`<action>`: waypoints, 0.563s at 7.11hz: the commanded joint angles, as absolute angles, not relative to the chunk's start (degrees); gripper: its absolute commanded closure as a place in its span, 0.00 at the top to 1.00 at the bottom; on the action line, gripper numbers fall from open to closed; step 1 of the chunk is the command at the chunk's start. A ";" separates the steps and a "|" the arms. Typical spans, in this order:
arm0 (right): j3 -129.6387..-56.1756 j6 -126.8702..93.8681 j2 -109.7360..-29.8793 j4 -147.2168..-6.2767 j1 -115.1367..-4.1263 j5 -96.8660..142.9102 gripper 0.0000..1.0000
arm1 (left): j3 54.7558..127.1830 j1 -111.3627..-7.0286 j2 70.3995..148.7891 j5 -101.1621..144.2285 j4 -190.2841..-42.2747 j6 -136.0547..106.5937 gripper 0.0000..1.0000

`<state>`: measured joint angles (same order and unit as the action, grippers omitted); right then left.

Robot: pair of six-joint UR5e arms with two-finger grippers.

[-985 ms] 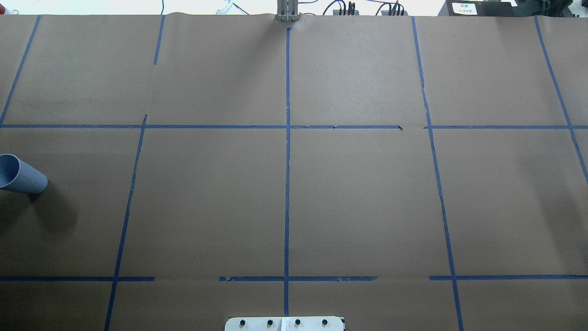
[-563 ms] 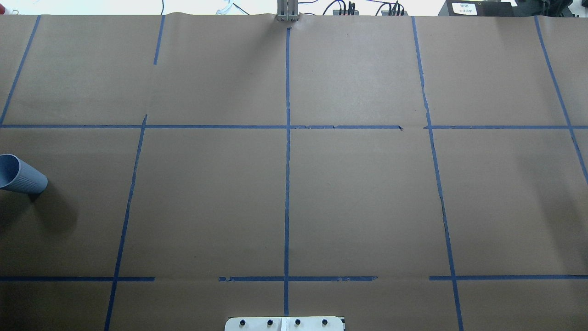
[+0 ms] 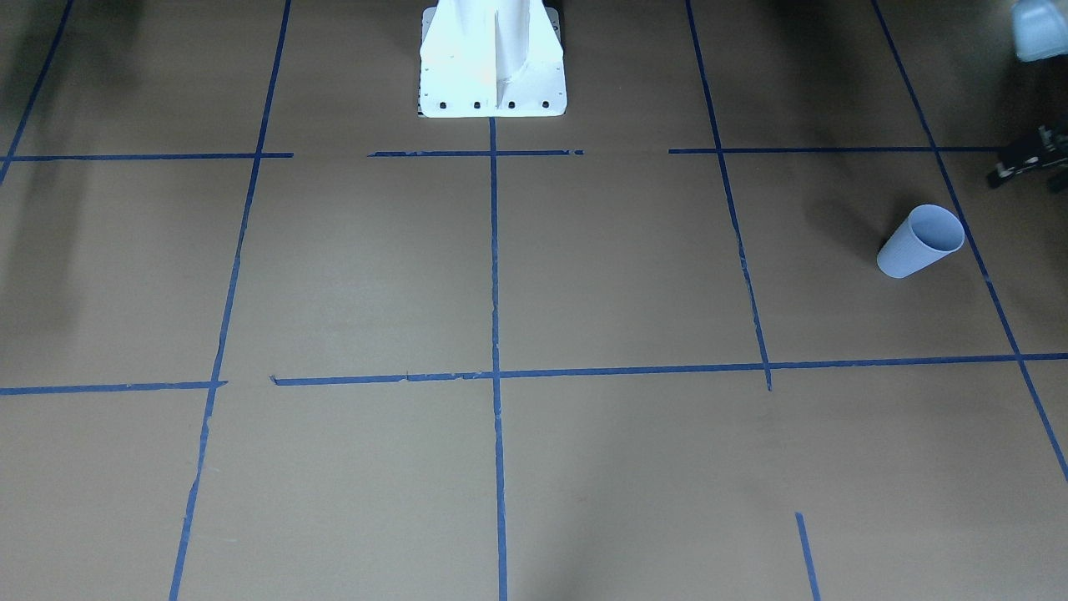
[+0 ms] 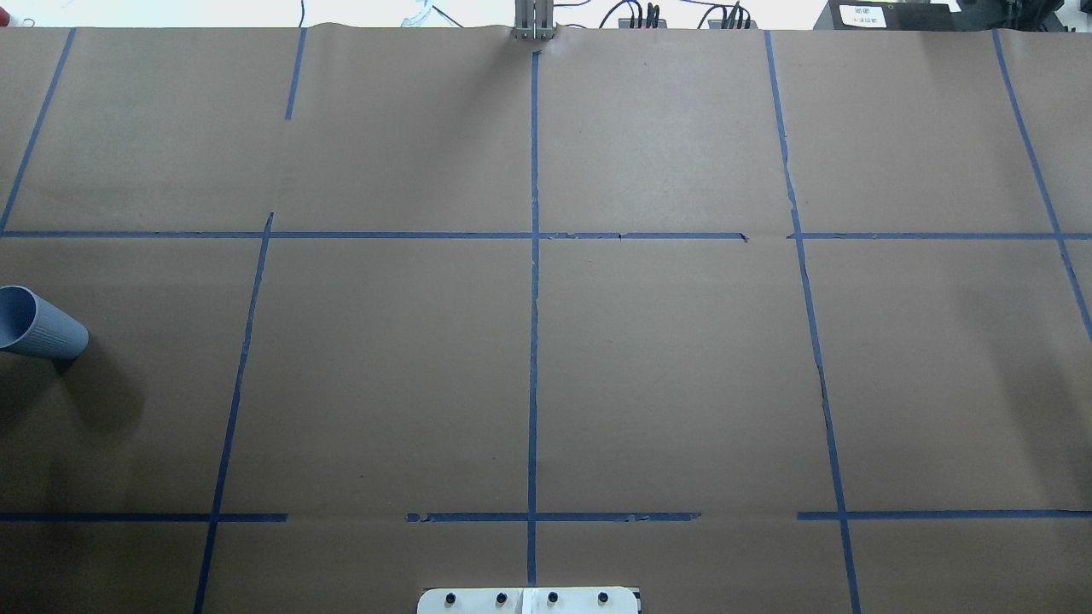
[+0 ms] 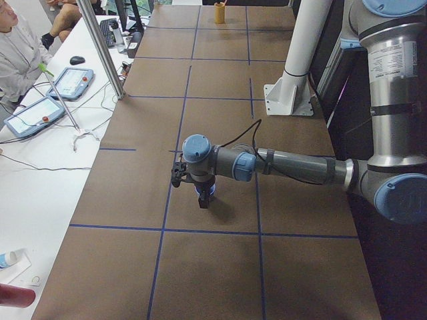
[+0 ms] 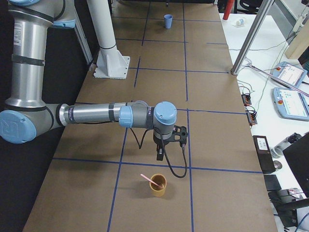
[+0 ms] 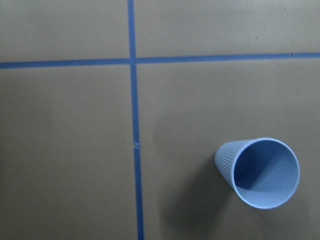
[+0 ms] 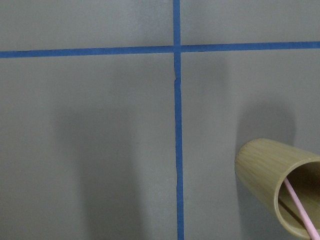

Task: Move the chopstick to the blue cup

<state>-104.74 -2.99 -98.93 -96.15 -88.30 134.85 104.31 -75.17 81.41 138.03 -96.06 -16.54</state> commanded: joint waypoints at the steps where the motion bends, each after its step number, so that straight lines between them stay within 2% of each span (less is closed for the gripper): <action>1: -104.68 -3.08 -98.88 -96.15 -88.24 136.13 1.00 | 97.95 -71.81 82.61 136.05 -104.90 -22.06 1.00; 4: -104.68 -3.08 -98.88 -96.15 -88.24 137.11 1.00 | 93.96 -69.62 85.25 136.49 -105.47 -22.15 0.99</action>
